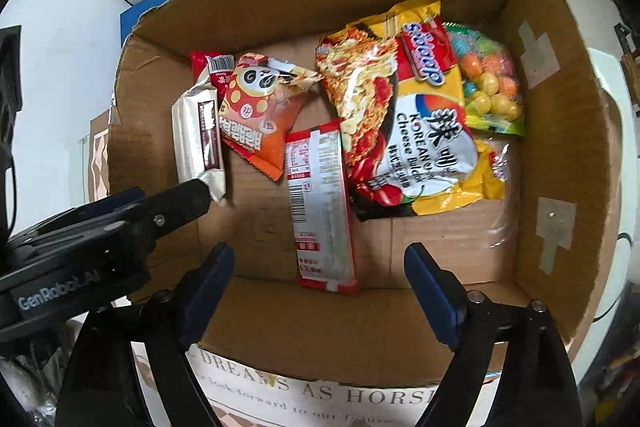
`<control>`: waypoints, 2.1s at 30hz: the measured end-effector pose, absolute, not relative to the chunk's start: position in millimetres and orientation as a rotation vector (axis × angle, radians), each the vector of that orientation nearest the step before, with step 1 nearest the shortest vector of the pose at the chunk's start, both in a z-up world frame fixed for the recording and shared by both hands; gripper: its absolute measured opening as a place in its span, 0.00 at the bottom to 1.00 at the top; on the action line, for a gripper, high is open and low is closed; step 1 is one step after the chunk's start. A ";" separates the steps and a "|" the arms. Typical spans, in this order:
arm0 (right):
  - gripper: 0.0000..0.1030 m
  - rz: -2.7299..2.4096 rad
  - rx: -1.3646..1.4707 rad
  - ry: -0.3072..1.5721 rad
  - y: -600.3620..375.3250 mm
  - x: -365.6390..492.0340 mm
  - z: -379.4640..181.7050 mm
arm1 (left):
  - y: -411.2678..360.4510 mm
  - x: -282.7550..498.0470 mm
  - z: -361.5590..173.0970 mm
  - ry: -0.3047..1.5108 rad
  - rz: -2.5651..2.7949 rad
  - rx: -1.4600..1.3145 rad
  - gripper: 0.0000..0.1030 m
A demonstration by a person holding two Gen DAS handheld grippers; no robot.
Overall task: Organize snacks
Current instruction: 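Carry the sausage pack and bread packet into the box and release them, then grasp the yellow chip bag with the right tool while the left tool grasps the yellow bread bag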
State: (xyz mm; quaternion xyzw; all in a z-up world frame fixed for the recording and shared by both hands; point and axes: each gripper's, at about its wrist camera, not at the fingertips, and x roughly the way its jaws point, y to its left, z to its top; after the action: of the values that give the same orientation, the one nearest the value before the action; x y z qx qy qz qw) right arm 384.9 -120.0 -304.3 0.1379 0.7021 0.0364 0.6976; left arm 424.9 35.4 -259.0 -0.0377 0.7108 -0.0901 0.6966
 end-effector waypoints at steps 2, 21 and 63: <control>0.87 0.073 0.290 1.556 -121.9 382.5 -300.7 | 34.8 420.6 -253.6 1.574 -0.199 -0.083 0.79; 0.90 0.065 0.326 1.422 -181.2 273.6 -230.7 | 33.9 296.2 -185.6 1.282 -0.164 0.092 0.79; 0.60 -0.005 0.589 1.758 -217.6 176.0 -400.7 | 37.0 278.6 -376.7 1.874 -0.385 0.008 0.79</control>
State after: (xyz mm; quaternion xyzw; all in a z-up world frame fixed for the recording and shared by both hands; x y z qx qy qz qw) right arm 176.0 -217.6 -400.7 0.2542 0.7585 -0.0020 0.6000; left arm 278.6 37.0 -376.7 0.0034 0.8005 -0.1644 0.5763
